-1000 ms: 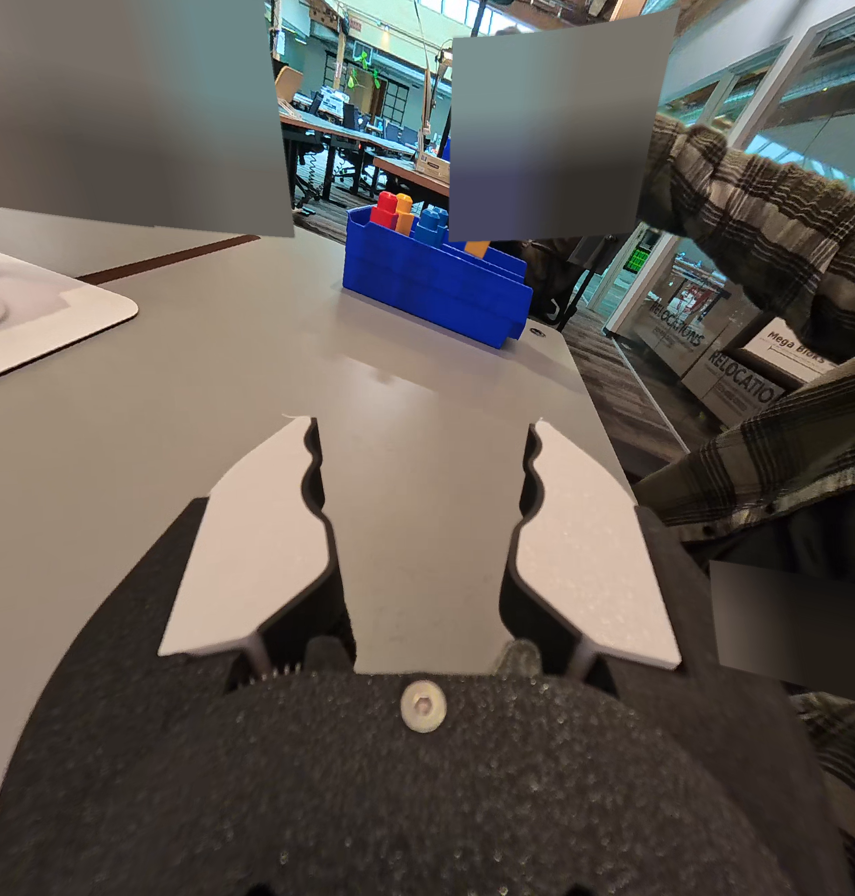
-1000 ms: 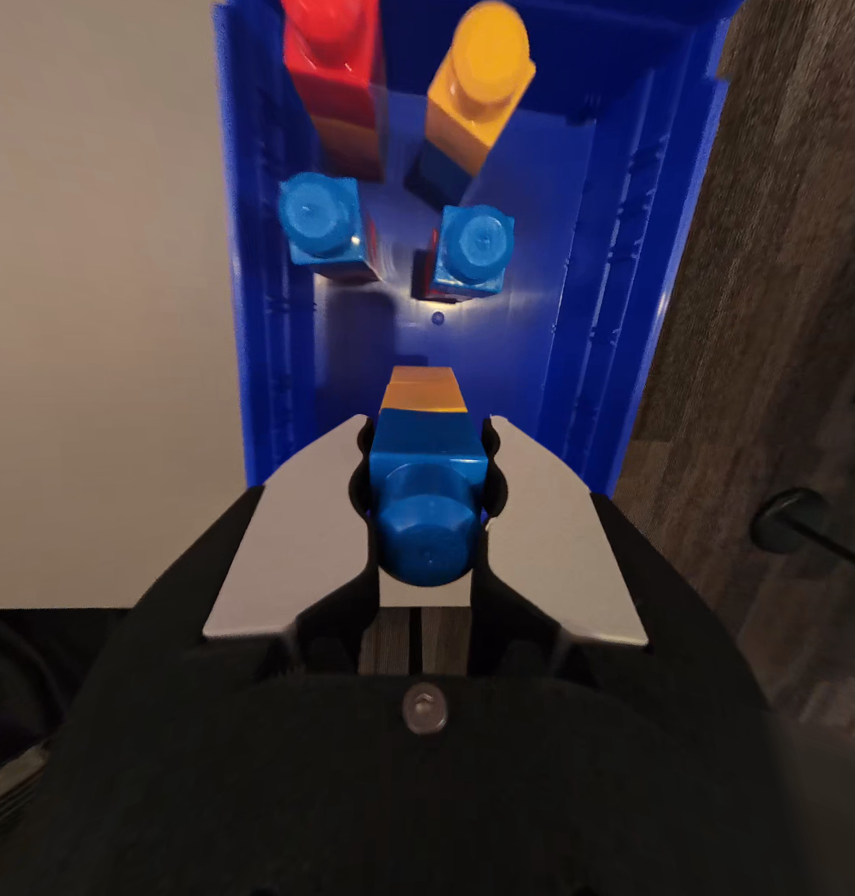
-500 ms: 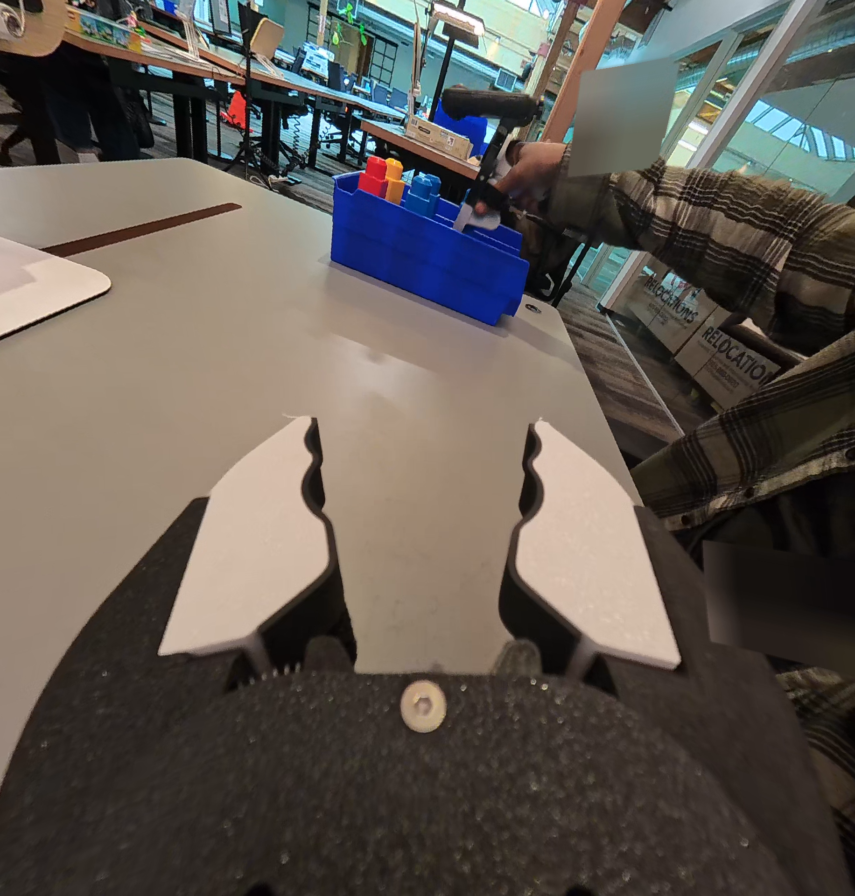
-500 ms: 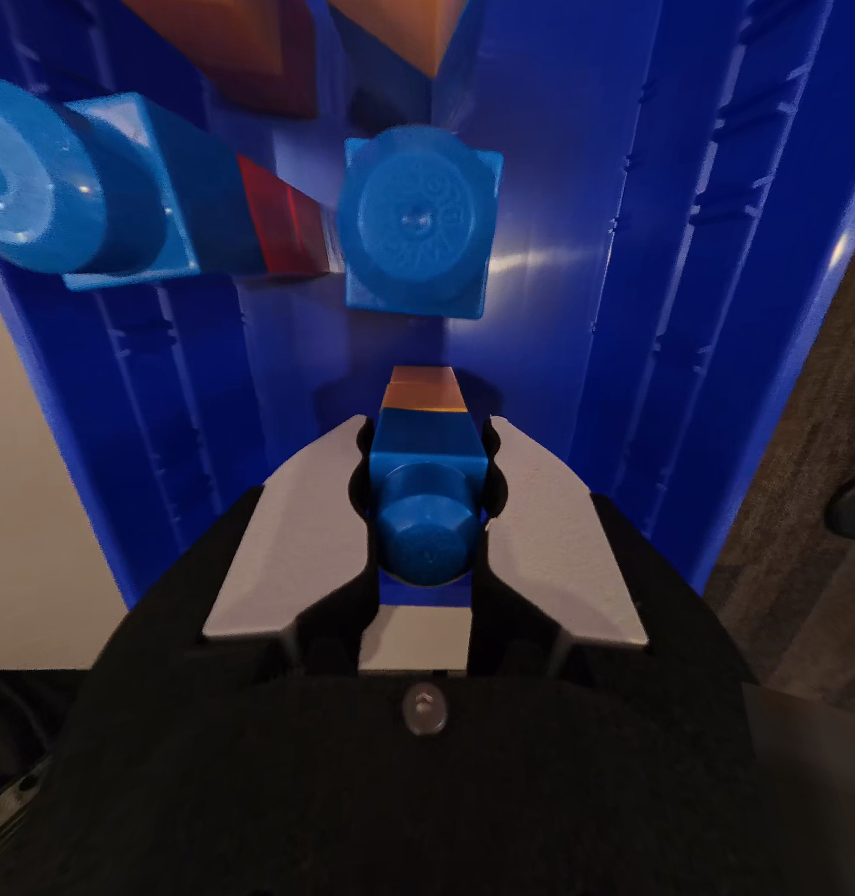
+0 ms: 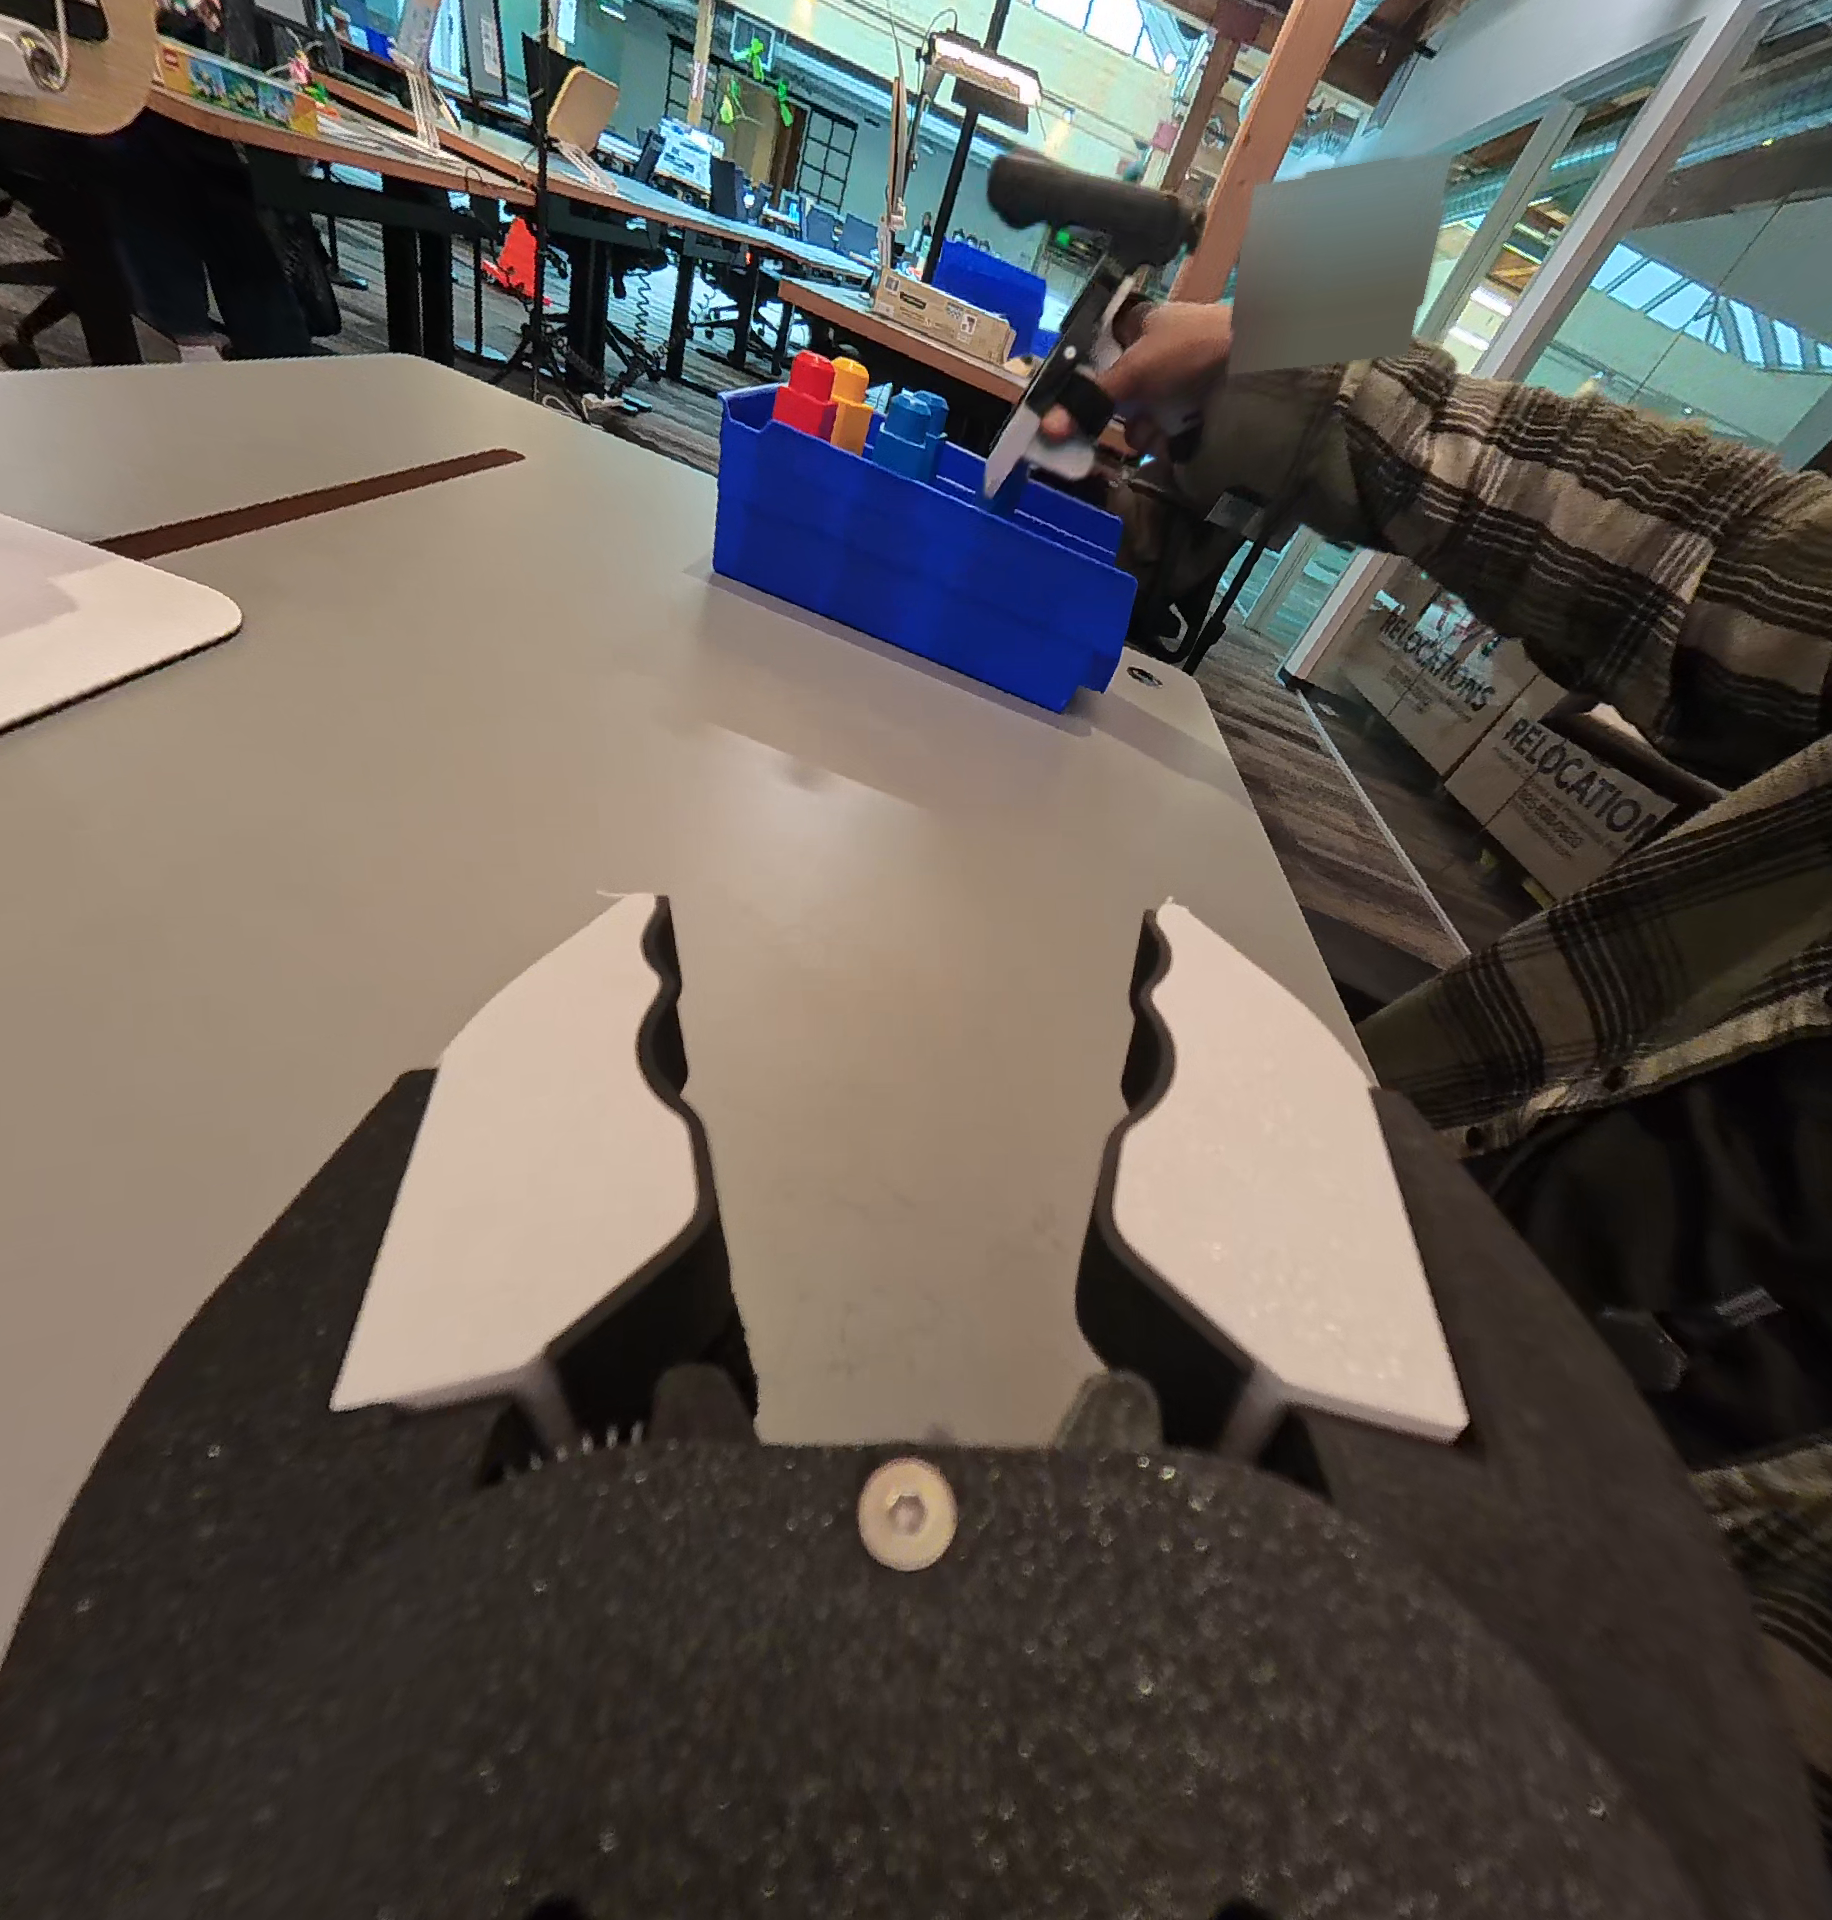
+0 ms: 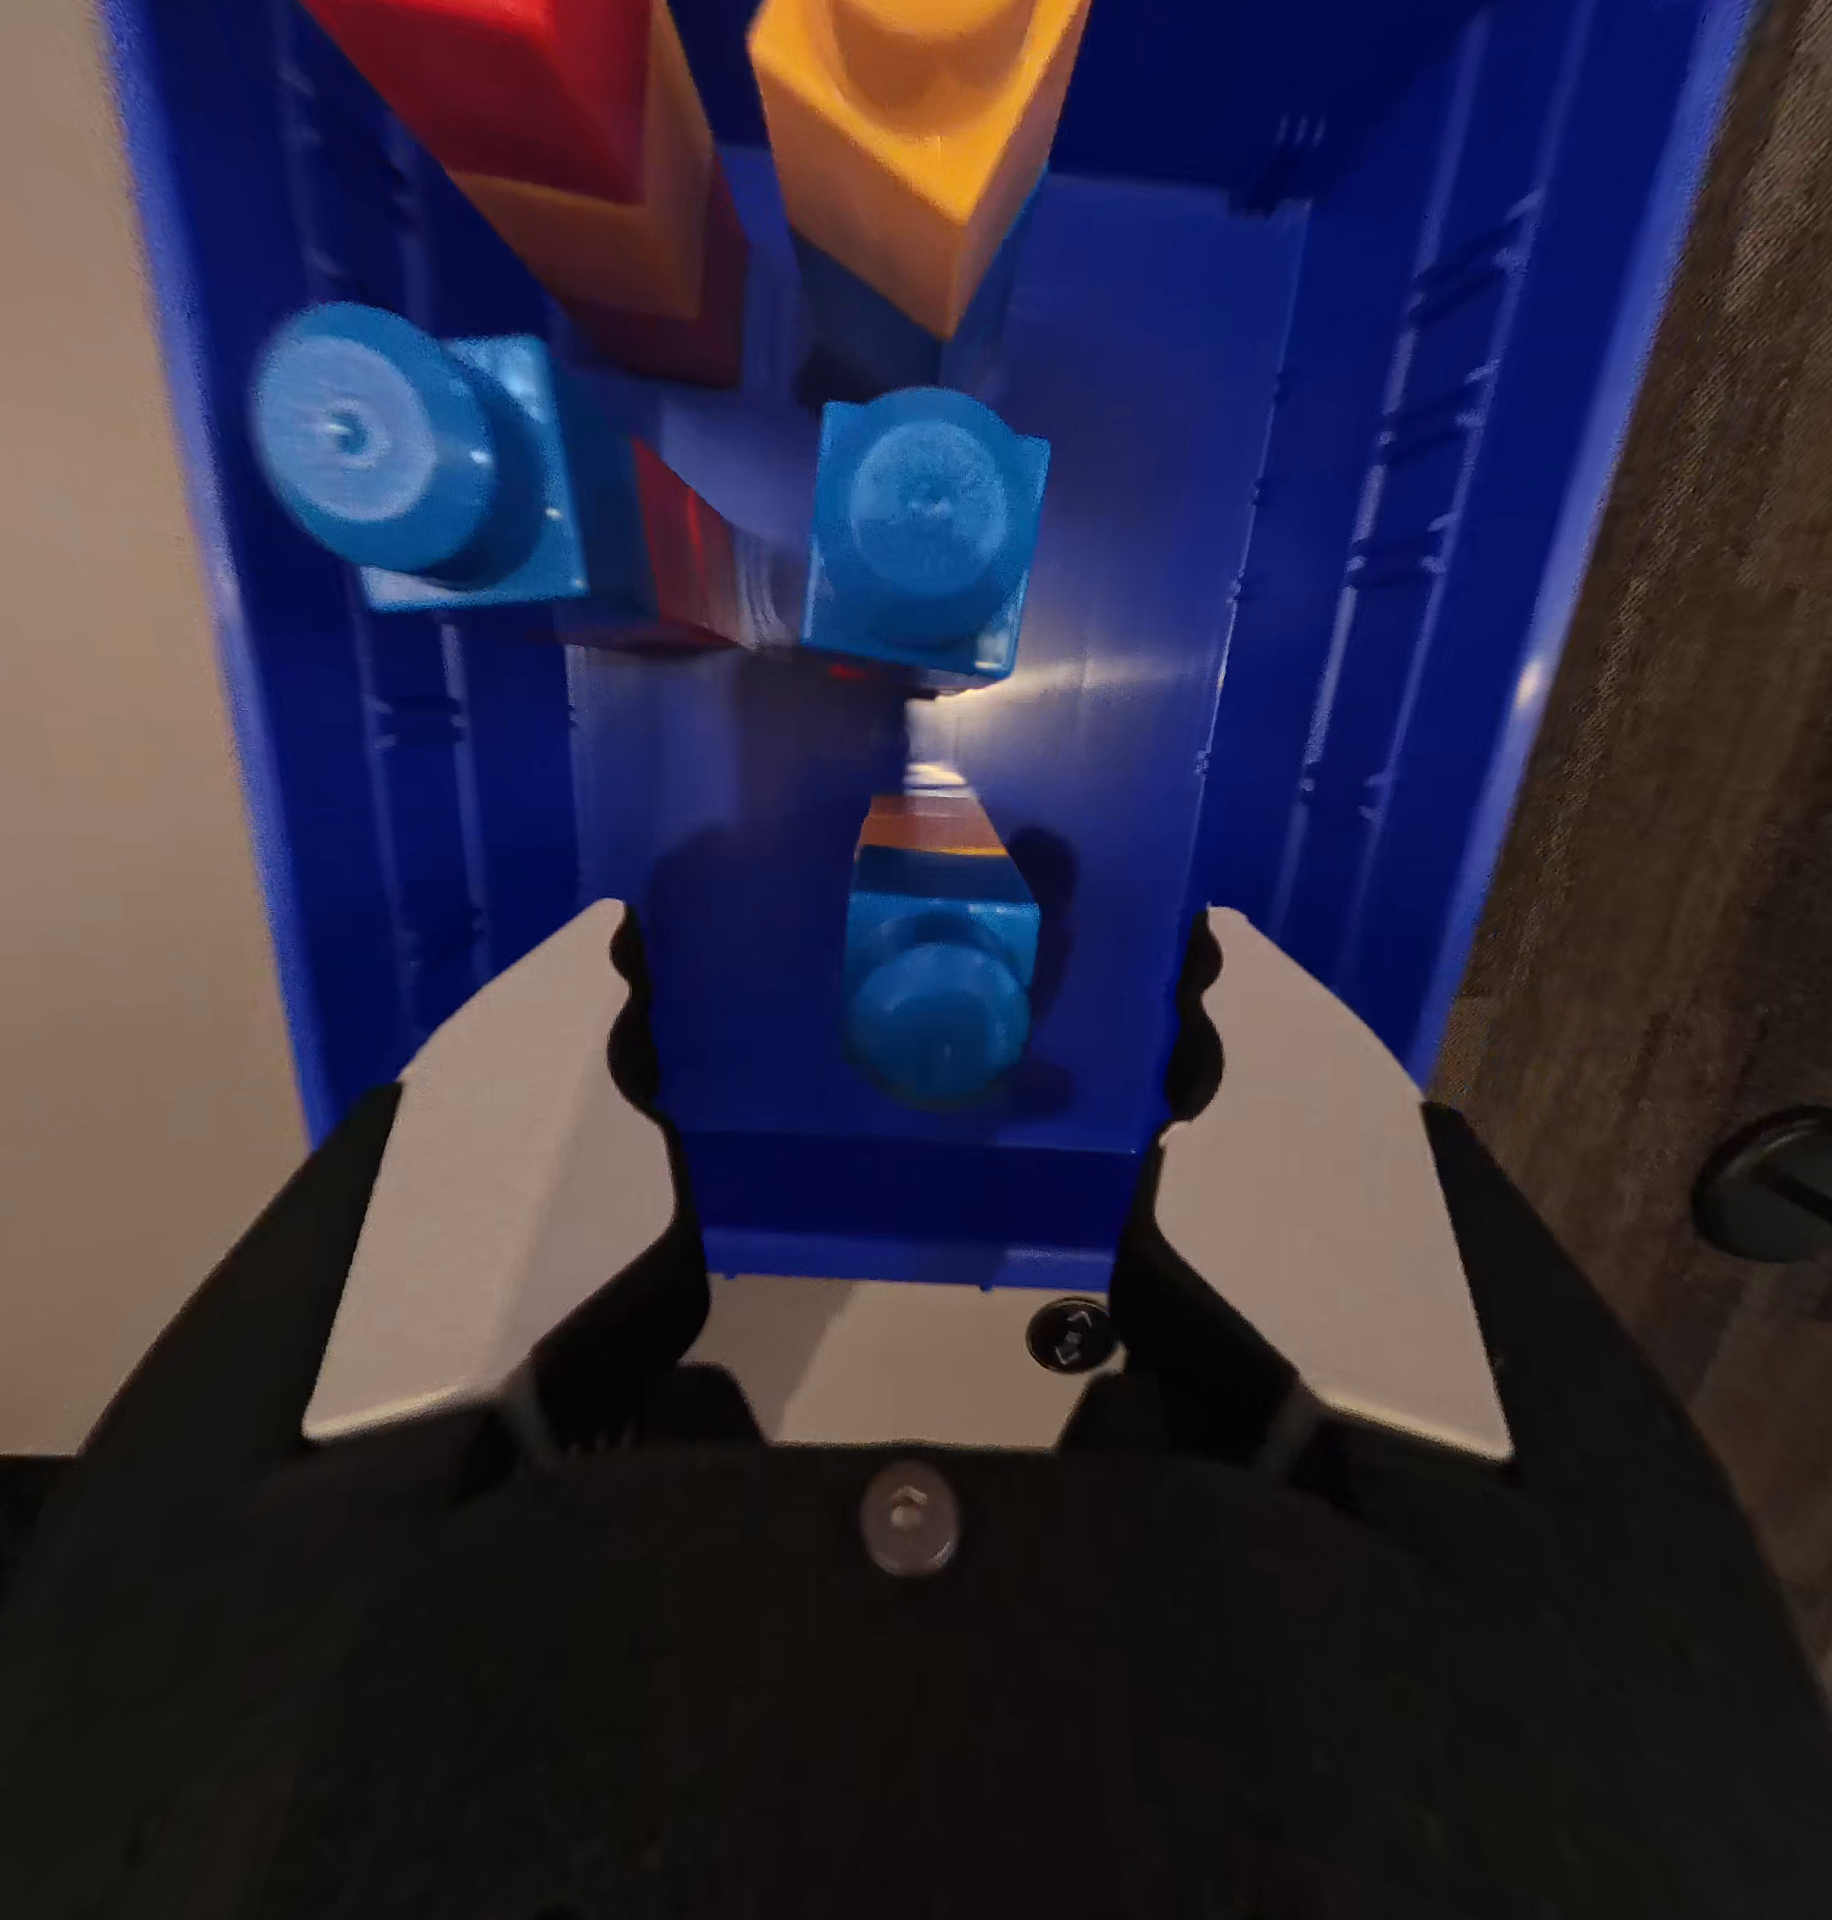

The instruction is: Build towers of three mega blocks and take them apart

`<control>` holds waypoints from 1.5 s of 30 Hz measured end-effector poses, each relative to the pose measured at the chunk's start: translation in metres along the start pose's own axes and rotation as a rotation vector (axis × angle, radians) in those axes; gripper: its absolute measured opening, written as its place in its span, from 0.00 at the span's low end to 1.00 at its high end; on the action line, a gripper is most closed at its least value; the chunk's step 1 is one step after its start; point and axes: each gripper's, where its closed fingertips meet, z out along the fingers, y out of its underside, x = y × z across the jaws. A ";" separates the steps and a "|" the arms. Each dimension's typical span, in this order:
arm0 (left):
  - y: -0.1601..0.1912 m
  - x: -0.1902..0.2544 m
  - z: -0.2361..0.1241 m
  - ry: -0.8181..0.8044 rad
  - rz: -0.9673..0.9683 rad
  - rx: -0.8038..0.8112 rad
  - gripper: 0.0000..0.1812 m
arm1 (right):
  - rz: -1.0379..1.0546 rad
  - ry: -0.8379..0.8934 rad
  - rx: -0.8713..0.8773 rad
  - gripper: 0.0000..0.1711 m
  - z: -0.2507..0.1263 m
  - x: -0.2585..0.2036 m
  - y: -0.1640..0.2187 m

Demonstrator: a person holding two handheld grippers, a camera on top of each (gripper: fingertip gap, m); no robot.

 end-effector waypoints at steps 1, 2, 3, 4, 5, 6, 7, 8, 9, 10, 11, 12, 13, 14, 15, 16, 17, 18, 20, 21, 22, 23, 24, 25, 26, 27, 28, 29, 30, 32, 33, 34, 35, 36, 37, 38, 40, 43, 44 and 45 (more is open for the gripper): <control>-0.001 0.000 0.000 -0.005 0.006 0.007 0.46 | -0.008 0.007 0.027 0.58 -0.012 0.000 -0.003; -0.003 -0.001 0.001 -0.013 0.010 0.015 0.46 | -0.016 0.019 0.060 0.62 -0.025 -0.001 -0.006; -0.004 -0.001 0.001 -0.023 0.012 0.022 0.46 | -0.023 0.030 0.093 0.65 -0.039 -0.002 -0.008; -0.006 -0.001 0.002 -0.031 0.015 0.030 0.47 | -0.037 0.035 0.128 0.65 -0.053 -0.005 -0.009; -0.009 0.000 0.003 -0.035 0.021 0.036 0.47 | -0.056 0.039 0.169 0.65 -0.068 -0.009 -0.011; -0.012 0.002 0.005 -0.044 0.028 0.038 0.47 | -0.074 0.038 0.215 0.64 -0.083 -0.014 -0.012; -0.016 0.005 0.006 -0.060 0.041 0.039 0.47 | -0.094 0.033 0.259 0.64 -0.098 -0.021 -0.013; -0.022 0.009 0.006 -0.080 0.058 0.042 0.48 | -0.114 0.027 0.301 0.64 -0.111 -0.029 -0.012; -0.030 0.015 0.004 -0.105 0.076 0.047 0.48 | -0.133 0.025 0.341 0.64 -0.124 -0.037 -0.011; -0.038 0.022 0.001 -0.132 0.093 0.049 0.48 | -0.157 0.023 0.375 0.63 -0.136 -0.046 -0.008; -0.047 0.029 -0.004 -0.164 0.104 0.050 0.47 | -0.182 0.020 0.404 0.63 -0.146 -0.056 -0.004; -0.057 0.038 -0.013 -0.200 0.113 0.049 0.47 | -0.208 0.012 0.428 0.63 -0.153 -0.066 0.001; -0.068 0.047 -0.026 -0.238 0.122 0.050 0.47 | -0.234 -0.003 0.452 0.63 -0.158 -0.078 0.006; -0.079 0.054 -0.043 -0.292 0.129 0.046 0.46 | -0.260 -0.023 0.471 0.63 -0.161 -0.090 0.012; -0.089 0.058 -0.064 -0.352 0.142 0.036 0.44 | -0.284 -0.038 0.483 0.63 -0.162 -0.101 0.018; -0.098 0.061 -0.089 -0.419 0.158 0.022 0.43 | -0.309 -0.045 0.482 0.63 -0.160 -0.111 0.024; -0.105 0.060 -0.117 -0.491 0.166 0.004 0.42 | -0.333 -0.050 0.476 0.63 -0.156 -0.120 0.030; -0.111 0.057 -0.146 -0.556 0.171 -0.018 0.42 | -0.359 -0.058 0.470 0.63 -0.151 -0.129 0.036; -0.113 0.047 -0.198 -0.650 0.195 -0.086 0.39 | -0.400 -0.089 0.470 0.62 -0.143 -0.147 0.045; -0.109 0.040 -0.220 -0.680 0.205 -0.135 0.38 | -0.418 -0.108 0.470 0.62 -0.140 -0.155 0.048; -0.102 0.034 -0.238 -0.686 0.218 -0.189 0.37 | -0.433 -0.126 0.472 0.62 -0.137 -0.164 0.051; -0.093 0.028 -0.253 -0.681 0.229 -0.246 0.35 | -0.444 -0.137 0.474 0.62 -0.134 -0.171 0.053; -0.082 0.021 -0.265 -0.669 0.237 -0.309 0.34 | -0.459 -0.146 0.479 0.62 -0.132 -0.178 0.054; -0.069 0.015 -0.273 -0.644 0.244 -0.377 0.33 | -0.474 -0.154 0.481 0.61 -0.129 -0.185 0.056; -0.054 0.009 -0.278 -0.610 0.244 -0.454 0.34 | -0.484 -0.161 0.477 0.61 -0.127 -0.192 0.057; -0.037 0.004 -0.282 -0.572 0.238 -0.537 0.34 | -0.499 -0.169 0.474 0.61 -0.126 -0.198 0.059; -0.021 0.000 -0.284 -0.529 0.237 -0.619 0.34 | -0.510 -0.171 0.467 0.61 -0.125 -0.203 0.060; -0.006 -0.005 -0.287 -0.492 0.244 -0.697 0.33 | -0.519 -0.169 0.454 0.61 -0.123 -0.206 0.062; 0.006 -0.012 -0.289 -0.471 0.257 -0.770 0.33 | -0.524 -0.164 0.446 0.61 -0.123 -0.209 0.062; 0.027 -0.025 -0.292 -0.433 0.290 -0.900 0.33 | -0.524 -0.158 0.436 0.61 -0.123 -0.213 0.063; 0.036 -0.031 -0.293 -0.414 0.302 -0.957 0.33 | -0.525 -0.153 0.428 0.61 -0.124 -0.215 0.063; 0.043 -0.036 -0.293 -0.392 0.312 -1.007 0.31 | -0.526 -0.145 0.422 0.61 -0.124 -0.216 0.063; 0.049 -0.040 -0.292 -0.369 0.329 -1.052 0.30 | -0.530 -0.138 0.417 0.61 -0.125 -0.218 0.063; 0.055 -0.045 -0.292 -0.350 0.357 -1.098 0.30 | -0.534 -0.130 0.409 0.61 -0.125 -0.220 0.063; 0.059 -0.050 -0.292 -0.340 0.390 -1.141 0.29 | -0.536 -0.122 0.397 0.61 -0.126 -0.222 0.064; 0.063 -0.055 -0.293 -0.329 0.418 -1.176 0.29 | -0.540 -0.116 0.388 0.61 -0.126 -0.224 0.064; 0.067 -0.063 -0.292 -0.304 0.459 -1.224 0.29 | -0.553 -0.105 0.375 0.61 -0.128 -0.229 0.063; 0.073 -0.070 -0.289 -0.265 0.503 -1.261 0.27 | -0.566 -0.102 0.362 0.62 -0.130 -0.238 0.061; 0.075 -0.071 -0.287 -0.251 0.506 -1.269 0.26 | -0.571 -0.102 0.361 0.62 -0.131 -0.241 0.060; 0.078 -0.072 -0.286 -0.238 0.506 -1.280 0.25 | -0.578 -0.100 0.360 0.62 -0.131 -0.243 0.059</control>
